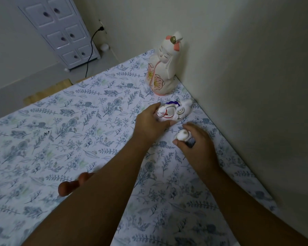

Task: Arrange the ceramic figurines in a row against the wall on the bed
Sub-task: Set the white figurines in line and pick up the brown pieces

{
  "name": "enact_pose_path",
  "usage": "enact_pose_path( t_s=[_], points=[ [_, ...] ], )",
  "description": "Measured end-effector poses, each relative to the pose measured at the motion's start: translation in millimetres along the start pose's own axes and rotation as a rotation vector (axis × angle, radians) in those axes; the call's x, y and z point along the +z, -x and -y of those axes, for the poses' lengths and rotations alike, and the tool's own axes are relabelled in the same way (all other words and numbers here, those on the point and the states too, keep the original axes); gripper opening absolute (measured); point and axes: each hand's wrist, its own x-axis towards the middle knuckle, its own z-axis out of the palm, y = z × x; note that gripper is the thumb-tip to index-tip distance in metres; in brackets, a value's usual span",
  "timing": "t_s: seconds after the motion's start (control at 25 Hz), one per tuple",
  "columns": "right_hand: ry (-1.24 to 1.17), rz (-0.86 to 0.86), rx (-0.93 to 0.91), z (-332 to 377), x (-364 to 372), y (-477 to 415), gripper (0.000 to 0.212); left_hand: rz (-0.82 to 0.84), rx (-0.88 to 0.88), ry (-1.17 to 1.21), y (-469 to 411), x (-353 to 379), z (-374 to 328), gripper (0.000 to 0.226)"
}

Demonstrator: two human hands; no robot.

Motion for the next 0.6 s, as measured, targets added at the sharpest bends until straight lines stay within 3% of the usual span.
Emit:
enact_pose_path(
  t_s=[0.12,0.32,0.44,0.6],
  points=[
    [0.077,0.004,-0.018,15,0,12,0.069,-0.073,0.013,-0.088,29,-27,6,0.069],
    [0.241,0.028,-0.288,70,27,52,0.052,-0.111,0.002,-0.212,123,-100,37,0.065],
    [0.227,0.229,-0.304,106,64,89,0.051,-0.166,-0.067,-0.256,178,-135,67,0.063],
    [0.188,0.515,-0.231,140,118,118,0.072,-0.194,-0.156,-0.223,210,-172,114,0.064]
  ],
)
